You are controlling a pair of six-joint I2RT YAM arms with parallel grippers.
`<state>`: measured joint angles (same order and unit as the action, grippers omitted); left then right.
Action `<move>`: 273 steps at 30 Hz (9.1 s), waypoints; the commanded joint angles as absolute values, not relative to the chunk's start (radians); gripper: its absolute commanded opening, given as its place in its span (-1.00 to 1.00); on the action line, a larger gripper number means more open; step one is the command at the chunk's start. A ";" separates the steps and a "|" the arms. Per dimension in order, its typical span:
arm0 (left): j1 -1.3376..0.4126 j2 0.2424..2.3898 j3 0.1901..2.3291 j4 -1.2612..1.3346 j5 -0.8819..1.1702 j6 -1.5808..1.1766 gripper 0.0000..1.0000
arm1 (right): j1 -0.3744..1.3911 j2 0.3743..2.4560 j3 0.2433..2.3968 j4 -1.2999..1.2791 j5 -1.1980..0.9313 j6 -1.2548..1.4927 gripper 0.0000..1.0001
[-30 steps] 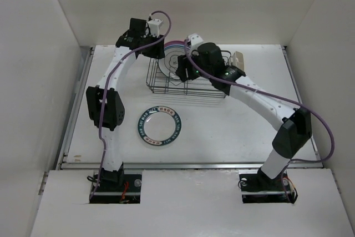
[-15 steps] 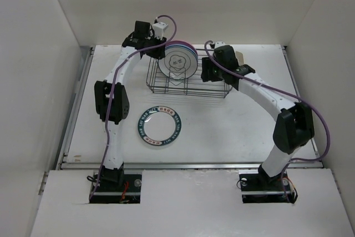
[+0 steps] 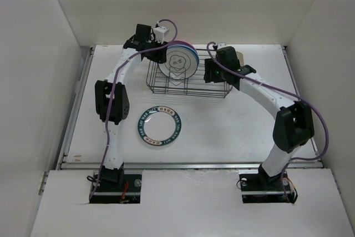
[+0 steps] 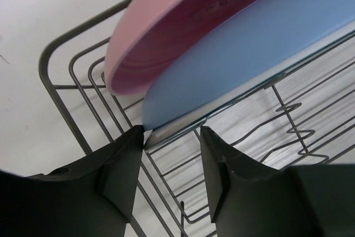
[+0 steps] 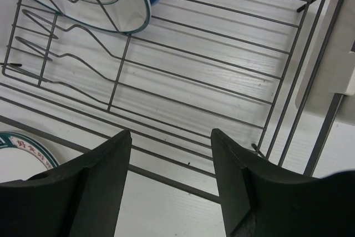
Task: Unload the plates from the dish rack
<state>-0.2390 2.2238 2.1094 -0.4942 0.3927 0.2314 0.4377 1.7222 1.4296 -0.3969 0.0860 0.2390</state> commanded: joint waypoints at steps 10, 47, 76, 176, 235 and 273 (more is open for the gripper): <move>-0.250 2.141 2.075 -0.560 0.371 0.207 -0.36 | 0.434 1.749 1.491 -0.382 -0.017 0.193 0.33; -0.181 2.236 2.040 -0.772 0.248 0.011 -0.30 | 0.434 2.188 1.996 -0.308 -0.089 0.060 -1.00; -0.161 2.238 1.959 -0.782 0.379 -0.184 -1.00 | 0.474 1.819 1.861 -0.313 -0.226 -0.029 -1.00; -0.144 2.315 2.052 -0.781 0.311 -0.201 -1.00 | 0.483 1.852 1.833 -0.055 0.256 -0.031 -1.00; -0.153 2.305 2.108 -0.838 0.272 -0.060 -1.00 | 0.408 2.299 2.267 -0.311 -0.140 0.089 0.32; -0.163 2.307 2.065 -0.808 0.270 -0.144 -1.00 | 0.428 2.041 2.051 0.076 0.082 0.095 -1.00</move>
<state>-0.1455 2.3154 2.1025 -0.7834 0.2798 -0.1200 0.4213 2.2189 2.1265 0.1143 0.1654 0.1055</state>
